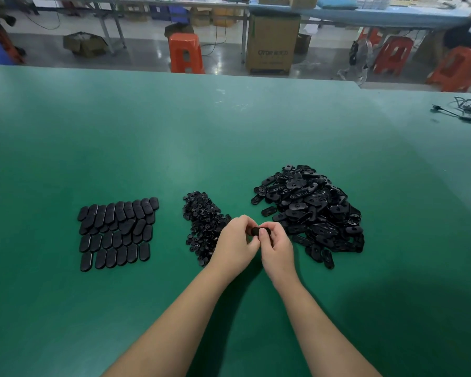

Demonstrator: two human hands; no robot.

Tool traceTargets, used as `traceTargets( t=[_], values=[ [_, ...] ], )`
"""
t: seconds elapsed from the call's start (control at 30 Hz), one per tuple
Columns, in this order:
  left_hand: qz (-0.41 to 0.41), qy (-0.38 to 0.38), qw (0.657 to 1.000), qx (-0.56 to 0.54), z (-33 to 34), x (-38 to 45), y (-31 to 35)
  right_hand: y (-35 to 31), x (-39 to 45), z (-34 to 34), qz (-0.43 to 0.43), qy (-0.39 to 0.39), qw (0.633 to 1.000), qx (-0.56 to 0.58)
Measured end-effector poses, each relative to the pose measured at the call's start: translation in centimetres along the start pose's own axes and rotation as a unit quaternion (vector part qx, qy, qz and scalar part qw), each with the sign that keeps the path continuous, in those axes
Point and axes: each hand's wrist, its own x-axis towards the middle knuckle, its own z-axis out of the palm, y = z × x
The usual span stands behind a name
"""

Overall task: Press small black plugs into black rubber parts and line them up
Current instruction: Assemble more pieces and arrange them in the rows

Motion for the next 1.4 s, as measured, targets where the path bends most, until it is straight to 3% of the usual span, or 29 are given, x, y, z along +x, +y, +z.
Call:
traceTargets(
  t=[0.2, 0.3, 0.37, 0.5, 0.67, 0.83, 0.97, 1.13, 1.3, 1.4],
  values=[
    [0.159, 0.030, 0.970, 0.184, -0.8, -0.4, -0.8, -0.1, 0.0, -0.1, 0.013, -0.014, 0.999, 0.041],
    [0.192, 0.062, 0.950, 0.239, -1.7, -0.6, -1.4, -0.5, -0.2, -0.1, 0.011, -0.017, 0.998, 0.054],
    [0.144, 0.101, 0.958, 0.226, -2.8, -0.7, -2.1, -0.6, -0.2, -0.1, 0.010, -0.016, 0.999, 0.041],
    [-0.039, 0.176, 0.968, 0.172, -7.0, -1.2, -5.5, -0.6, -0.4, -0.2, 0.010, -0.031, 0.999, 0.014],
    [-0.202, 0.283, 0.924, 0.159, -13.5, -2.8, -12.1, -0.9, -0.6, -0.1, 0.006, -0.030, 1.000, 0.005],
    [-0.297, 0.295, 0.893, 0.164, -16.2, -3.8, -15.7, -1.1, -0.7, -0.1, 0.000, -0.023, 1.000, -0.017],
    [-0.286, 0.289, 0.895, 0.183, -16.5, -3.6, -15.8, -1.3, -0.8, -0.1, 0.002, -0.024, 0.999, -0.023],
    [-0.210, 0.307, 0.911, 0.180, -15.1, -3.0, -13.4, -1.2, -0.8, -0.1, 0.002, -0.023, 0.999, -0.026],
    [-0.104, 0.216, 0.957, 0.162, -10.9, -1.8, -9.7, -1.2, -0.8, -0.2, -0.002, -0.026, 0.999, -0.037],
    [-0.098, 0.170, 0.970, 0.147, -7.7, -1.1, -8.0, -1.2, -0.8, -0.1, 0.000, -0.027, 0.999, -0.034]
  ],
)
